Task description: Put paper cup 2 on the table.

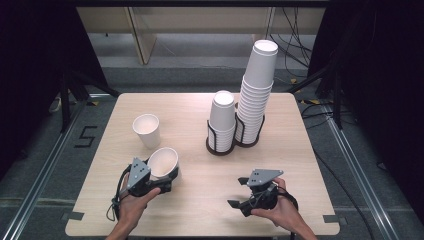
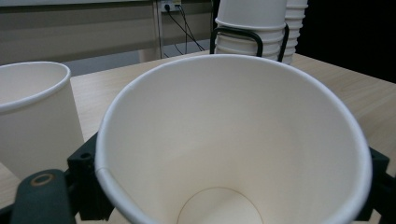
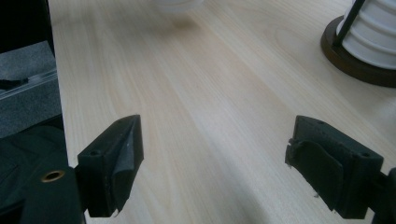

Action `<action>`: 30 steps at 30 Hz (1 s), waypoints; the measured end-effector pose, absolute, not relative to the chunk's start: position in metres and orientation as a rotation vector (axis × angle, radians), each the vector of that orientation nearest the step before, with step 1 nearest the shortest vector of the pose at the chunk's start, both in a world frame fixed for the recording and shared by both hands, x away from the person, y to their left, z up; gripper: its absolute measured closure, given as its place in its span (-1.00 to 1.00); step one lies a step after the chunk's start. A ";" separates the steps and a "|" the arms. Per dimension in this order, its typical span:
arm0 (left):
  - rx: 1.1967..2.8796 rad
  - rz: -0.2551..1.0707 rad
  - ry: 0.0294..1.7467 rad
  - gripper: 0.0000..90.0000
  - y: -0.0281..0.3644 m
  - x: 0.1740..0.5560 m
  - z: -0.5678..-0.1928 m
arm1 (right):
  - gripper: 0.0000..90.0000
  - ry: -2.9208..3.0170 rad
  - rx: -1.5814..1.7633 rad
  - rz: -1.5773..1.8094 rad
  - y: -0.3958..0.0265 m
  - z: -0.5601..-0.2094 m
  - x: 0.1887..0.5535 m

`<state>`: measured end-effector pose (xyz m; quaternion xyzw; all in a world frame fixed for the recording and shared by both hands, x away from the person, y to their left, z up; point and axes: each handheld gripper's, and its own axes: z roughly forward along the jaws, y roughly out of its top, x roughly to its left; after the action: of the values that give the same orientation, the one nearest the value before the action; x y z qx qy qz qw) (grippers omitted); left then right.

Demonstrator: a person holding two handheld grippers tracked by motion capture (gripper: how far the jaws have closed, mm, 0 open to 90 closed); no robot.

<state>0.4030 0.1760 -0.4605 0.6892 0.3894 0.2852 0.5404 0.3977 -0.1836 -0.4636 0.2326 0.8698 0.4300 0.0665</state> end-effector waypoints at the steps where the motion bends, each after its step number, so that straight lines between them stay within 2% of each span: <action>1: 1.631 0.678 0.930 -0.69 0.175 0.406 -0.461 | -0.59 2.626 0.692 1.294 -0.184 -0.464 0.398; 30: 1.657 0.767 1.008 -0.69 0.158 0.479 -0.468 | -0.59 2.638 0.705 1.274 -0.190 -0.470 0.394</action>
<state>0.4793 0.1585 -0.4676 0.6862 0.4174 0.3177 0.5039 0.3938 -0.1896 -0.4702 0.2335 0.8737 0.4219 0.0640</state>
